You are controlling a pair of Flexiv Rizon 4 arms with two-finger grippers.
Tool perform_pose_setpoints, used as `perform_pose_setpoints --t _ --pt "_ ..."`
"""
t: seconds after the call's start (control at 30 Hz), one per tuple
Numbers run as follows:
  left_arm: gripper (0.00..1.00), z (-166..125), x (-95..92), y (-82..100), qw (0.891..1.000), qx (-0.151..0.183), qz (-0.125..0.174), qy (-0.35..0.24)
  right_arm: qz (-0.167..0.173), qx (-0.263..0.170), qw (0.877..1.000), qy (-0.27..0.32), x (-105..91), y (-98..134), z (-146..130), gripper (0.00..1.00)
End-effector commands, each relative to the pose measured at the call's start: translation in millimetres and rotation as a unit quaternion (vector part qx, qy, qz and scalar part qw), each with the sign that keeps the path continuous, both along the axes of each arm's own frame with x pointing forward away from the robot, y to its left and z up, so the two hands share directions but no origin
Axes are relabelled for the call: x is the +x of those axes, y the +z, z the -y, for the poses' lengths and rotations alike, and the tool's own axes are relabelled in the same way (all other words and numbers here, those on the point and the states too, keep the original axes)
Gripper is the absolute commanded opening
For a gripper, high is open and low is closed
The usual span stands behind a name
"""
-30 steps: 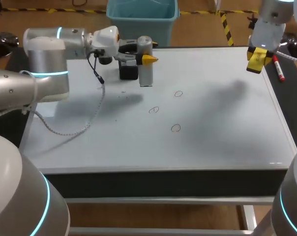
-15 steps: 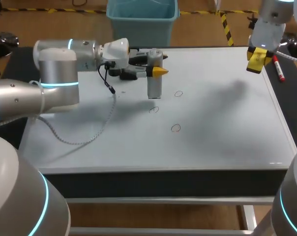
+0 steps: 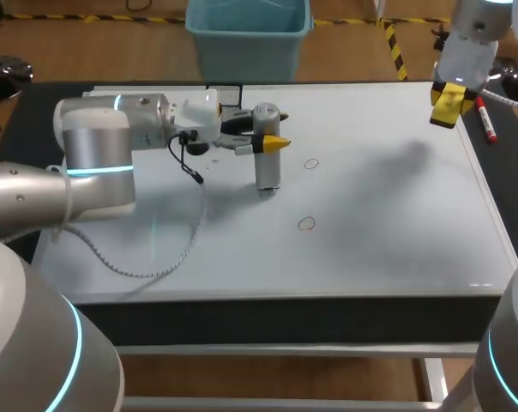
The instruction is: Pick up the inspection probe, press it on each red-marked spot on the whiteboard one by one, put down the probe, pick up the eraser, and wipe off all the red marks.
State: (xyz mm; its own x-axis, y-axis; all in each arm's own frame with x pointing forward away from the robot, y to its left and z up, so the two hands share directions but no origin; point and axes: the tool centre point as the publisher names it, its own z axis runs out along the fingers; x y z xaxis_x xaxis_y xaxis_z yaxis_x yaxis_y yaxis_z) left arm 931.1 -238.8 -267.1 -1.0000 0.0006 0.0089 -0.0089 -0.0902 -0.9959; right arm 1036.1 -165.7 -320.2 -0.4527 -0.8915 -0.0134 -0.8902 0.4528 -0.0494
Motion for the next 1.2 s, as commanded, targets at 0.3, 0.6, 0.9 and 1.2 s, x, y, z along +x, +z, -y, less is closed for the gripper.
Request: perform_pose_setpoints --t 0.3,0.6,0.9,1.2 --pt "0.00 -1.1 -4.8 -15.7 1.000 -0.006 0.009 0.000 0.000 -0.002 1.000 0.001 -0.7 1.2 0.8 0.00" --pt "0.00 0.3 -4.9 -14.6 1.000 -0.005 0.012 -0.004 0.000 -0.002 1.000 0.001 -0.7 1.2 0.8 0.00" --pt "0.00 0.6 -7.1 -12.5 1.000 -0.005 0.014 -0.002 0.000 -0.002 1.000 0.001 -0.7 1.2 0.8 0.00" --pt "0.00 -2.3 -8.4 5.5 0.999 -0.015 0.030 0.003 0.000 -0.002 1.000 0.001 -0.7 1.2 0.8 0.00"
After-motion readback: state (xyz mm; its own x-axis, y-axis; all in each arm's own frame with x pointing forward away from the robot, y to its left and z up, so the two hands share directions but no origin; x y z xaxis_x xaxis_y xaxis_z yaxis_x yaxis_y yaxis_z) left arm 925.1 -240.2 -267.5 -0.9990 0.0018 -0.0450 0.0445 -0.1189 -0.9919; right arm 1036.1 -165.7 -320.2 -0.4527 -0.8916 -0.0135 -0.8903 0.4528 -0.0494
